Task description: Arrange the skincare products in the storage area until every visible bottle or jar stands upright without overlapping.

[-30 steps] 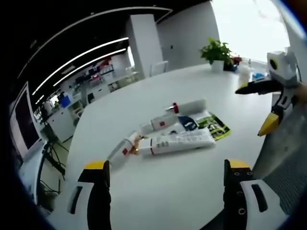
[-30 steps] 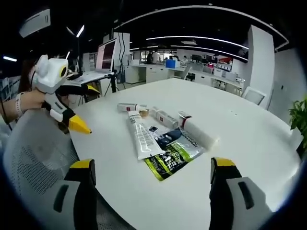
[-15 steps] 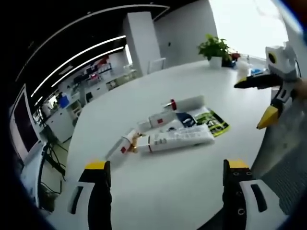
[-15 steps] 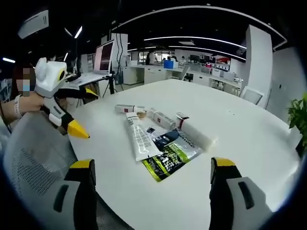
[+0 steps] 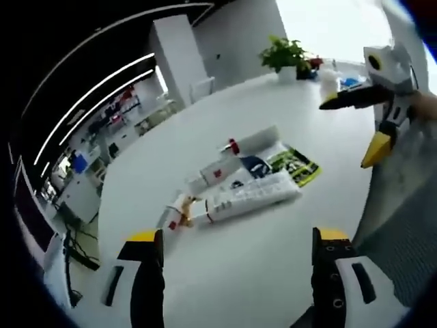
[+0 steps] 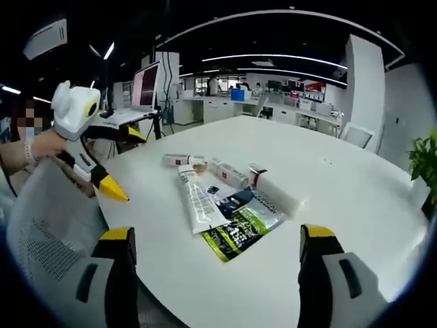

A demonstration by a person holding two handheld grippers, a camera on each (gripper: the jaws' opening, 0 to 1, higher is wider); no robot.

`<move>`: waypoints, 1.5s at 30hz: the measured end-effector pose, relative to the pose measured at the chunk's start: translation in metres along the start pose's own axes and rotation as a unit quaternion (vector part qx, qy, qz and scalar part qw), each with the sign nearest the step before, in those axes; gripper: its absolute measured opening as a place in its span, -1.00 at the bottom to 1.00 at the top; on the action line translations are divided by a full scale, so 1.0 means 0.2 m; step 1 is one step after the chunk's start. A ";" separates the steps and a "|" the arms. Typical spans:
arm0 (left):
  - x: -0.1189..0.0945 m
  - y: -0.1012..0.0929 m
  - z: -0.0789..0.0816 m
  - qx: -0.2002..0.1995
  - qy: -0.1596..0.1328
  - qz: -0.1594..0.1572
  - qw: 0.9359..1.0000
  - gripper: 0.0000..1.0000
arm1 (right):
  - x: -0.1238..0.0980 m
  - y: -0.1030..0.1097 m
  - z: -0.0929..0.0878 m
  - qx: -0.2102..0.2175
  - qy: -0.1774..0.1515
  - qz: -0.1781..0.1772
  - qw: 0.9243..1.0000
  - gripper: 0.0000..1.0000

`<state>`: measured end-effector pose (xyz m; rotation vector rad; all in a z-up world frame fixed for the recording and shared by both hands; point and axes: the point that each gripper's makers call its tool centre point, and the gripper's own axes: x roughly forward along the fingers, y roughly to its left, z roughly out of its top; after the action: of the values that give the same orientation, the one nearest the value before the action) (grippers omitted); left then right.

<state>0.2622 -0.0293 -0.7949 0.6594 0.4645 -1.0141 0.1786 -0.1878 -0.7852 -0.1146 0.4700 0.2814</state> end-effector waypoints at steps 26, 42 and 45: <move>0.28 -0.02 0.14 0.222 0.061 -0.129 0.965 -0.14 | 0.00 -0.04 -0.01 0.000 0.006 -0.016 1.000 0.99; 0.45 -0.11 0.12 0.243 0.106 -0.234 0.935 -0.19 | 0.00 -0.07 -0.04 0.005 0.016 -0.026 1.000 0.99; 0.48 -0.10 0.10 0.255 0.118 -0.235 0.930 -0.22 | 0.00 -0.07 -0.04 0.004 0.019 -0.026 0.999 0.99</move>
<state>0.2900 -0.1095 -0.8464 1.1802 0.5919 -1.5441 0.1781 -0.2020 -0.7920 -0.1237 0.5046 0.2260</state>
